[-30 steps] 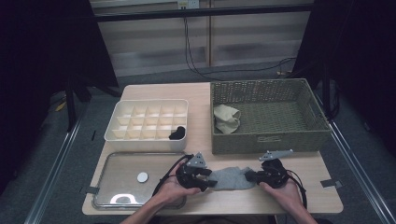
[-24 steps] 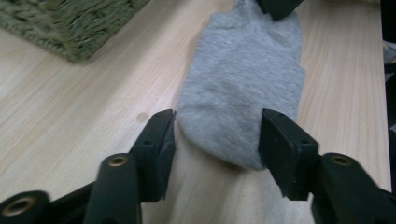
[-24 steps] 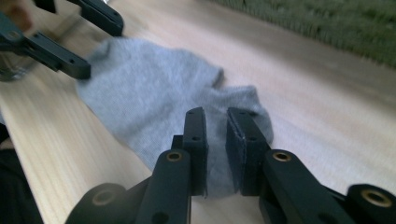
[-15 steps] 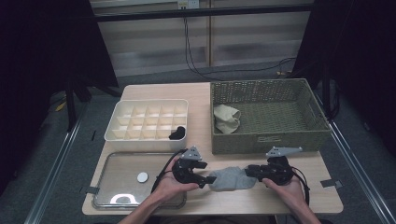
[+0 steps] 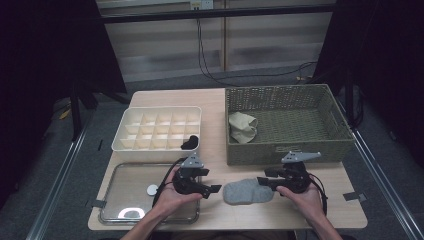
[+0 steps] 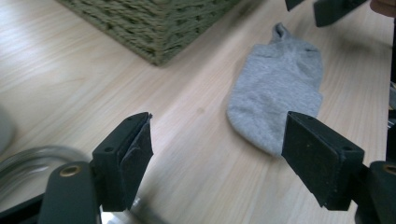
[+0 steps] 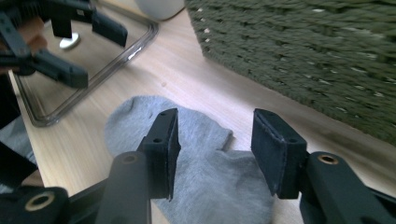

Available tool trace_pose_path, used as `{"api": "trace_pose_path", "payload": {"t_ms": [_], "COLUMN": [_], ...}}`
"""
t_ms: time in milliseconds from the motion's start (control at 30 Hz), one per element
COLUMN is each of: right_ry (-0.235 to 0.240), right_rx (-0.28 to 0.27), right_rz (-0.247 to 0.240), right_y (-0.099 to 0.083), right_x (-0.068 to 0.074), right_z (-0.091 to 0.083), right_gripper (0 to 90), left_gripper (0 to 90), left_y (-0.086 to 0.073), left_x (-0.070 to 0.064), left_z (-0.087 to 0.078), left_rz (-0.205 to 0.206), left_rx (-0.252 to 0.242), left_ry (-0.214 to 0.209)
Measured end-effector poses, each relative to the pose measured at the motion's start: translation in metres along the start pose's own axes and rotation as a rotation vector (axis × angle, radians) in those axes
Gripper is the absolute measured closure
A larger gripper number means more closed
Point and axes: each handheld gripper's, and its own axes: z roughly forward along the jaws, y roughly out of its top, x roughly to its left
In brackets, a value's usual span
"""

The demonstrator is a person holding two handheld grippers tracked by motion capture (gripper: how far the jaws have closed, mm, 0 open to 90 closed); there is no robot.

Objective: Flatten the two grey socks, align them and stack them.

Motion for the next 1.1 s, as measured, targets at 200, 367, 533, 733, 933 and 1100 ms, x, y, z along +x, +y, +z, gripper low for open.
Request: {"api": "trace_pose_path", "payload": {"t_ms": [200,367,533,733,933,1100], "right_ry": [0.015,0.015,0.018,0.021,0.007,-0.014], "right_rx": [-0.016,-0.056,-0.064,-0.100,-0.111,-0.118], "right_rz": [0.006,-0.008,-0.027,-0.053,-0.053,-0.044], "right_y": [0.004,0.012,0.027,0.055,0.083,0.100], "right_x": [0.003,0.007,0.014,0.017,0.007,-0.006], "right_z": [-0.004,-0.015,-0.018,-0.029,-0.029,-0.022], "right_gripper": [46.3,45.7,44.7,46.4,48.5,51.1], "left_gripper": [22.5,20.3,17.4,17.0,16.0,16.0], "left_y": [-0.003,-0.007,-0.017,-0.030,-0.040,-0.041], "left_x": [0.004,0.005,0.004,0.006,0.011,0.012], "left_z": [-0.019,-0.035,-0.049,-0.067,-0.069,-0.070], "left_rz": [-0.028,-0.041,-0.021,-0.024,-0.044,-0.040], "left_rx": [-0.049,-0.059,-0.031,-0.043,-0.039,-0.045], "left_ry": [0.058,0.060,0.045,0.077,0.086,0.087]}}
